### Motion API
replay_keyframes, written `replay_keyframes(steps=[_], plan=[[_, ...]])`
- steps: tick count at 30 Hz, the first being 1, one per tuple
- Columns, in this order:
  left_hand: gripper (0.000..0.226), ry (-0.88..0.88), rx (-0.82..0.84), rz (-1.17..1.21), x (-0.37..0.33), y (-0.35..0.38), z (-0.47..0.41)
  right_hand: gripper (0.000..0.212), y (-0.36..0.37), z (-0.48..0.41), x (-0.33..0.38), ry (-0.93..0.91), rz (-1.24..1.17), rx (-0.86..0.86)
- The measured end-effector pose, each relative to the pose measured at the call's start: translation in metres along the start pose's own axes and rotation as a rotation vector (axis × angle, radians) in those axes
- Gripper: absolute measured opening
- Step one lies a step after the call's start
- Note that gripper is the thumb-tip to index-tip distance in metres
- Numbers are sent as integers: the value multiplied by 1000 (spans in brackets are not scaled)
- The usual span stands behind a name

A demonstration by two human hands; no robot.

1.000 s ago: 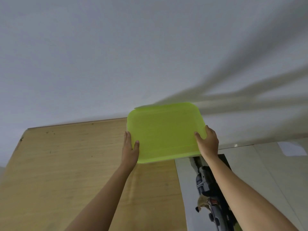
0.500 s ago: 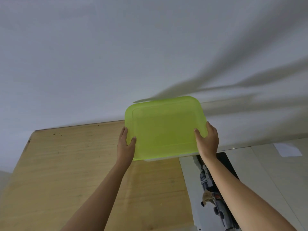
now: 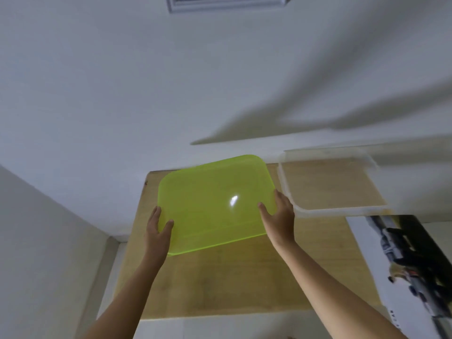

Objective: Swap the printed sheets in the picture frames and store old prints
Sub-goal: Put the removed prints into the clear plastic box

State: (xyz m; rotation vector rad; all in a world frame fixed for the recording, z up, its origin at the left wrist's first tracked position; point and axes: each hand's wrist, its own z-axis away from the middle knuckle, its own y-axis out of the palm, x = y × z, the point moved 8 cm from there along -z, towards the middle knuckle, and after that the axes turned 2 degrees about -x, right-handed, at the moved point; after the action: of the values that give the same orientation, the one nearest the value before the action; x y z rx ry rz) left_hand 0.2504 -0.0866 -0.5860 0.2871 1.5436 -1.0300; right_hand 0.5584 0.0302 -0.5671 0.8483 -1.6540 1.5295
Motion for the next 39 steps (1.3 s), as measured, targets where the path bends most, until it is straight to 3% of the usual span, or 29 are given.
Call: replay_keyframes(steps=[9,19,23,26,30,34,39], plan=[[55,-137,47,-75,89,-59,12,57,80,64,-15,45,141,185],[60,-131,129,-267,119,-40,29,61,87,83,-44,34,338,298],[60,-151,57,-398,106,-35,25,59,81,80,-45,3,391,357],[55,-73,20,-398,67,-8,25,53,50,71,-47,28,316,314],[46,137,152,-331,-9,85,46,46,-36,48,-64,40,268,165],[39,367,384,-284,-76,207,109,43,-152,37,-117,159,283,13],[41,521,720,-329,-110,332,206,40,-275,57,-198,387,252,-190]])
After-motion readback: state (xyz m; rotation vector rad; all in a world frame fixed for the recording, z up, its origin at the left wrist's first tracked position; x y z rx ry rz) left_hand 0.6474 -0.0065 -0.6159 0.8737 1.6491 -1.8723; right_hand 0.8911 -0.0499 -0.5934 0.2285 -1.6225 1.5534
